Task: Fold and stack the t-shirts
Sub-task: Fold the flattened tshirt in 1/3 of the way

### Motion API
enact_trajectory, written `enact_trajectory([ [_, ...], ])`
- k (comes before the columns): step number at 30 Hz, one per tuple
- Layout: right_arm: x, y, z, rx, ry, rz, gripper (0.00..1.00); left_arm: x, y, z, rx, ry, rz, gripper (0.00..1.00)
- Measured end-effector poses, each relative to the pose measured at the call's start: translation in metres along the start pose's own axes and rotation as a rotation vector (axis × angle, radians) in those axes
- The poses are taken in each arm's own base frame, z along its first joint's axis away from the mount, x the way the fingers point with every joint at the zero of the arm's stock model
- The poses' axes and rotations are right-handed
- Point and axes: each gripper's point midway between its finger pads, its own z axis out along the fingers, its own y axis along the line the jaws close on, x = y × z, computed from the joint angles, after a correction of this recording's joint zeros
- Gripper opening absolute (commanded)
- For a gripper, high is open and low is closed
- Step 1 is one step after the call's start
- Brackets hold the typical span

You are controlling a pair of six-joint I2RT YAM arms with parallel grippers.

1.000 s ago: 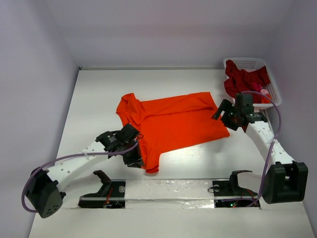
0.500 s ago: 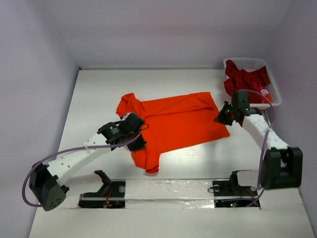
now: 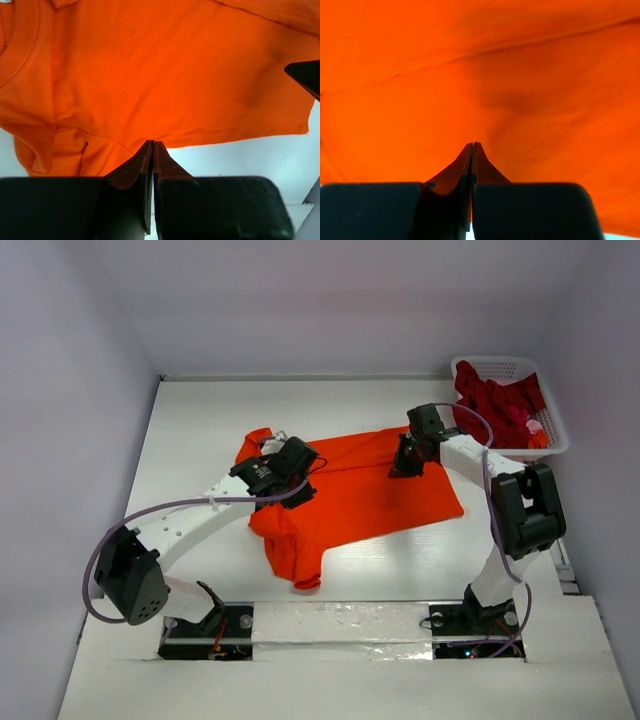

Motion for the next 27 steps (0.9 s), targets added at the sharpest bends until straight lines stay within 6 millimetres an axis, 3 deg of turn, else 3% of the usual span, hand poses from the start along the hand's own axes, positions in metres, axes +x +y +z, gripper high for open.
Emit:
enact_trajectory([
  [9, 0.003, -0.019, 0.014, 0.067, 0.008, 0.010, 0.00, -0.011, 0.013, 0.011, -0.023, -0.006, -0.046, 0.00],
  [20, 0.021, -0.041, 0.027, 0.133, 0.045, 0.038, 0.00, -0.030, -0.004, -0.018, 0.061, -0.054, -0.073, 0.00],
  [27, 0.025, -0.042, 0.026, 0.120, 0.008, 0.079, 0.00, -0.034, 0.002, -0.025, 0.056, -0.061, -0.077, 0.00],
])
